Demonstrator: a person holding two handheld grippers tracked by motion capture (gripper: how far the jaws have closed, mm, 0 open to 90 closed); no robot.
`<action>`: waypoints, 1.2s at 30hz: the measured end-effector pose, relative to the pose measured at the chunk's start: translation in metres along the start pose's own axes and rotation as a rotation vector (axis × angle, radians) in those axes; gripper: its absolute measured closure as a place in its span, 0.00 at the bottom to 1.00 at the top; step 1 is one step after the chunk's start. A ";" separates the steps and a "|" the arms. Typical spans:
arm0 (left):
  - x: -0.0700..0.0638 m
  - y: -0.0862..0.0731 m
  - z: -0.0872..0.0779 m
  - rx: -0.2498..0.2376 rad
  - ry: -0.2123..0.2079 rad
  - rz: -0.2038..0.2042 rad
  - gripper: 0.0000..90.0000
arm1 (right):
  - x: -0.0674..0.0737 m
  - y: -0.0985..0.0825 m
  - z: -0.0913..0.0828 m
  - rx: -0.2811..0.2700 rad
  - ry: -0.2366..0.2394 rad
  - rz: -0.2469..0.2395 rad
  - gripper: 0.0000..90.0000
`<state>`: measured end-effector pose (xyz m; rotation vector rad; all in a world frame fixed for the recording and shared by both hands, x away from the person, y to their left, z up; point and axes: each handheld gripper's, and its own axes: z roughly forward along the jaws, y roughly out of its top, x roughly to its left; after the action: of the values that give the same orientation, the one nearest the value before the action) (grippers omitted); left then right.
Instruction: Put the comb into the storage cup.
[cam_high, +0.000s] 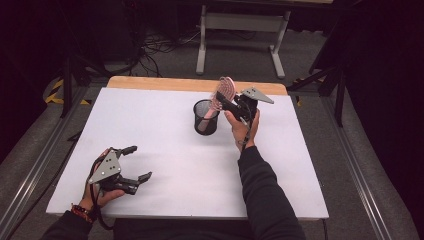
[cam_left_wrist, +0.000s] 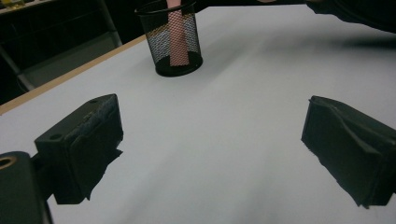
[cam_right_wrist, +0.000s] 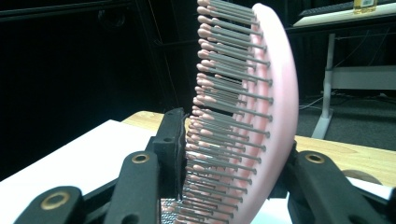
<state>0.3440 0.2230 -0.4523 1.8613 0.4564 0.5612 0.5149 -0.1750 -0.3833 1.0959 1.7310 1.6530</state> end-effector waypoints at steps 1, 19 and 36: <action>0.000 0.000 0.000 0.002 0.000 0.001 0.07 | 0.000 0.000 0.000 0.002 -0.003 -0.001 0.65; -0.001 0.000 0.001 0.009 -0.014 0.003 0.07 | -0.010 -0.005 -0.003 0.035 -0.050 0.026 0.60; -0.001 0.000 0.002 0.014 -0.012 0.008 0.08 | -0.008 -0.007 -0.001 0.065 -0.092 0.009 0.40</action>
<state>0.3442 0.2213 -0.4528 1.8795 0.4458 0.5535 0.5168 -0.1821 -0.3909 1.1918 1.7340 1.5370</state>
